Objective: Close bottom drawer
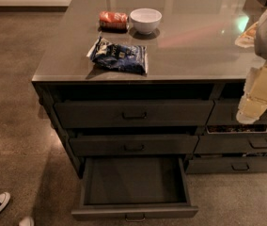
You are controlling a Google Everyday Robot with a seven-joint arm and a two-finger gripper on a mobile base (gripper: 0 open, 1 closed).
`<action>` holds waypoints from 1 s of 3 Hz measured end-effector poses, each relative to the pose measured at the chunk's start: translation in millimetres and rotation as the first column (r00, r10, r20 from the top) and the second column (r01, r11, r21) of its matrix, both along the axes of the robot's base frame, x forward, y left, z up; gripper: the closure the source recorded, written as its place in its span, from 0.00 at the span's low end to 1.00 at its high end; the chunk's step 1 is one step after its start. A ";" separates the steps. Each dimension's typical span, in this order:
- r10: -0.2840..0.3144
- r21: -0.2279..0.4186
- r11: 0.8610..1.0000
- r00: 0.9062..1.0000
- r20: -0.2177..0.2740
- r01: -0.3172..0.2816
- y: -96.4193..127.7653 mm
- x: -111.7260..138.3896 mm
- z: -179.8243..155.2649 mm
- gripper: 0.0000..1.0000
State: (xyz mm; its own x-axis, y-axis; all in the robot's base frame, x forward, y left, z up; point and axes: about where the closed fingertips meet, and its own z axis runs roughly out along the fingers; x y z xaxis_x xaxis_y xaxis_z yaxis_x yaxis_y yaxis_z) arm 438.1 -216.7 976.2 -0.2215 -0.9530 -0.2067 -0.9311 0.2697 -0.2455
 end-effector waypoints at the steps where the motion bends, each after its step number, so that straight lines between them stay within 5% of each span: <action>1: 0.000 0.000 1.000 1.000 0.000 0.000 0.0 0.0 0.0 0.00; 3: 0.008 0.079 0.997 0.999 0.045 -0.011 -6.0 -10.8 -30.5 0.00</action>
Offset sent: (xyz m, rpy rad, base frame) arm -0.0030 -0.0051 -0.0137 0.0440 -0.0185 -0.0011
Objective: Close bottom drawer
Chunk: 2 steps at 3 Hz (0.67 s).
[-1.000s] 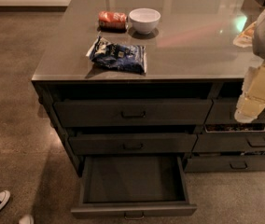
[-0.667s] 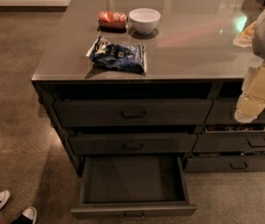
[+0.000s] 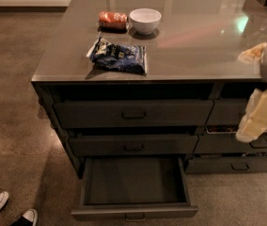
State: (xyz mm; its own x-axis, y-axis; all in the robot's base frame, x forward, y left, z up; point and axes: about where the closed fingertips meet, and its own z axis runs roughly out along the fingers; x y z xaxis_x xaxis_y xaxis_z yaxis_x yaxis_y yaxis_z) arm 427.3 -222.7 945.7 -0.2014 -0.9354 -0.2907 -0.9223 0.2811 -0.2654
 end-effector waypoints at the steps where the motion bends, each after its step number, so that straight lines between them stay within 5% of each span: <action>1: 0.008 0.132 0.991 1.000 0.010 -0.010 -11.2 -10.8 -65.3 0.00; 2: 0.016 0.298 0.954 1.000 0.018 -0.020 -13.8 -14.6 -140.8 0.00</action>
Offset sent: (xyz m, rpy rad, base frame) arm -0.0165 -0.0205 -0.2341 0.5199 -0.0378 0.0647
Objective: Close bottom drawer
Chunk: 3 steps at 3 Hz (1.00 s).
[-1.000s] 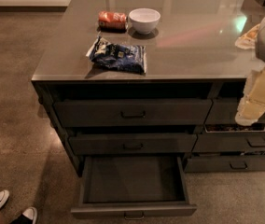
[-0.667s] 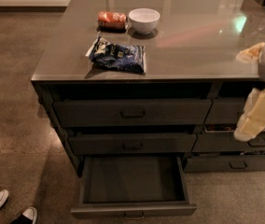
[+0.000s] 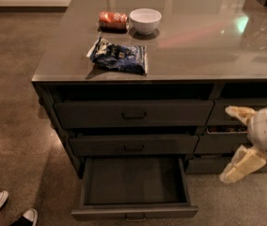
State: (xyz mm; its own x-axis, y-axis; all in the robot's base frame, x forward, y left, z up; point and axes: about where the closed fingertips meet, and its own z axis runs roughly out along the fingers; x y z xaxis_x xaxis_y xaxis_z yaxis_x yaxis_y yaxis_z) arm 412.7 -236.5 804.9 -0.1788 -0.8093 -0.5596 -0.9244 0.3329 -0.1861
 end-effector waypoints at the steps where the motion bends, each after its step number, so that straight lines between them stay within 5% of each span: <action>1: 0.011 0.124 0.992 0.999 -0.031 -0.007 -0.4 -8.3 -72.5 0.00; 2: 0.030 0.201 0.980 0.994 -0.105 -0.009 5.1 -23.0 -139.3 0.00; 3: 0.064 0.245 0.969 0.978 -0.200 -0.013 18.2 -41.8 -200.0 0.19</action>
Offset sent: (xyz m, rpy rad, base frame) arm -0.0428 0.0085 -0.2202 0.2943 0.2052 0.0253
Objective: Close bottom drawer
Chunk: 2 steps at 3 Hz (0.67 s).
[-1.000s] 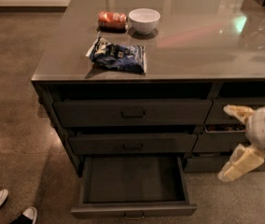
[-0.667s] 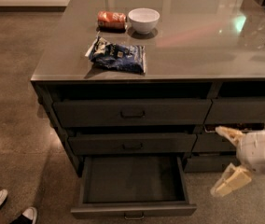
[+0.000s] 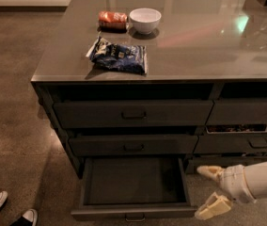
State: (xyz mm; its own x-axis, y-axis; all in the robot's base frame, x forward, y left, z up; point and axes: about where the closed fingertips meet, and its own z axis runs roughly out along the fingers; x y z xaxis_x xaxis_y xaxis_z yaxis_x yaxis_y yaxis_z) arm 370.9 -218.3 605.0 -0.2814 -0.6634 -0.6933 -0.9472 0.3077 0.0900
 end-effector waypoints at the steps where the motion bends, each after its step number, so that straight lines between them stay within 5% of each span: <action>1: 0.023 0.006 1.000 0.995 -0.096 -0.022 13.7 -13.2 -45.1 0.42; 2: 0.027 0.010 1.000 0.994 -0.102 -0.026 15.7 -13.9 -48.2 0.65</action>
Offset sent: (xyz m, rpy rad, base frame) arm -0.0114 0.0117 -0.0389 0.0044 0.0820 0.0196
